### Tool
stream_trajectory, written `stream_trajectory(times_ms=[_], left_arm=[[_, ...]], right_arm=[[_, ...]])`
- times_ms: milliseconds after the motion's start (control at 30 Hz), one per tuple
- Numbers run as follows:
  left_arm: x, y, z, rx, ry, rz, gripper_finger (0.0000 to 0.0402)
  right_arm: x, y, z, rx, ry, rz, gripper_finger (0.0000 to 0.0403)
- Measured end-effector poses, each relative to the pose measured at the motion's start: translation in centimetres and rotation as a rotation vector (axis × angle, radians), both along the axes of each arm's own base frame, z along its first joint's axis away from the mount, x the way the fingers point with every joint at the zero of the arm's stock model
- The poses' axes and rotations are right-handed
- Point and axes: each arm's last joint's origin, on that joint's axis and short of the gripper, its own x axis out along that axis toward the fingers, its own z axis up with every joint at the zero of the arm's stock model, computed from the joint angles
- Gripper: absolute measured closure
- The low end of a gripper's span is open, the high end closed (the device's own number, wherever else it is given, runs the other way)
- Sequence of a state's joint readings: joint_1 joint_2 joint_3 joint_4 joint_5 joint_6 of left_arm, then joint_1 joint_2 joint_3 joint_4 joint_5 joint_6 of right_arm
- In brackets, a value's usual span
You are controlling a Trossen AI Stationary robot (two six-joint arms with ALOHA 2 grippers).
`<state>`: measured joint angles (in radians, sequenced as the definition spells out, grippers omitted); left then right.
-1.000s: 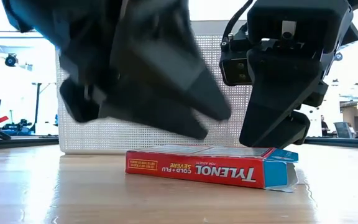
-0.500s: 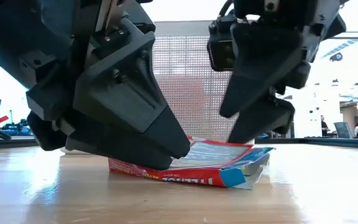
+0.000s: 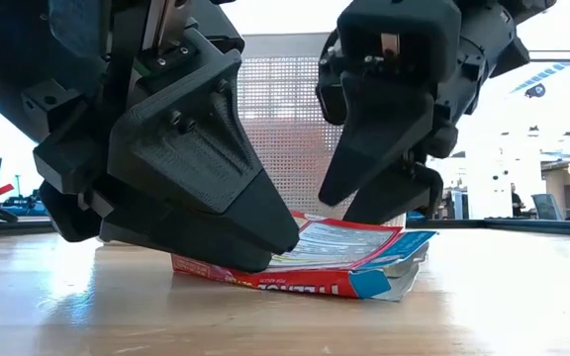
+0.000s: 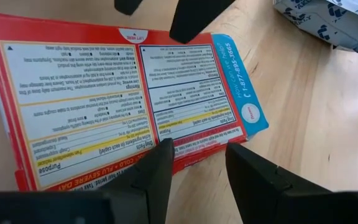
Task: Pick & place medical supplies in basket/bin
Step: Put the red medicine box into the white basket
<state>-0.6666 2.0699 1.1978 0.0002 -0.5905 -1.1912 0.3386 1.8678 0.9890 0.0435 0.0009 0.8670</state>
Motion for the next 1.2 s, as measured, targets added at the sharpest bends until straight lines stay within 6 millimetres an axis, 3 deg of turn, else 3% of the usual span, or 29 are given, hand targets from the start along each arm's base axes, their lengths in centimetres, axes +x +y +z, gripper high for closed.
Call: stream_trajectory(times_ms=[267,500,767,833,1033,1200], left_arm=[[-0.1,0.0,-0.1,0.006,0.000,0.004,0.0268],[-0.1,0.0,-0.1,0.011,-0.004,0.009,0.0268],[0.4,-0.4,1.2,0.002,-0.020,-0.015,0.0268],[0.5,-0.5,2.0,0.015,-0.031,-0.030,0.0268],[0.3,-1.1,7.2,0.034,-0.104,-0.067,0.0268],[-1.8,-2.5,11.6,0.040,-0.108,-0.106,0.0268]], right_arm=[[1.1,0.5,-1.4,0.065,-0.028,-0.005,0.0165],[3.0,1.5,-1.9,0.138,0.003,0.091,0.0172],[4.0,2.1,0.1,0.115,0.008,0.167,0.0245],[4.2,2.2,0.6,0.110,0.014,0.171,0.0273],[4.4,2.1,3.1,0.062,-0.001,0.156,0.0369],[4.1,1.6,8.1,-0.050,-0.129,0.122,0.0379]])
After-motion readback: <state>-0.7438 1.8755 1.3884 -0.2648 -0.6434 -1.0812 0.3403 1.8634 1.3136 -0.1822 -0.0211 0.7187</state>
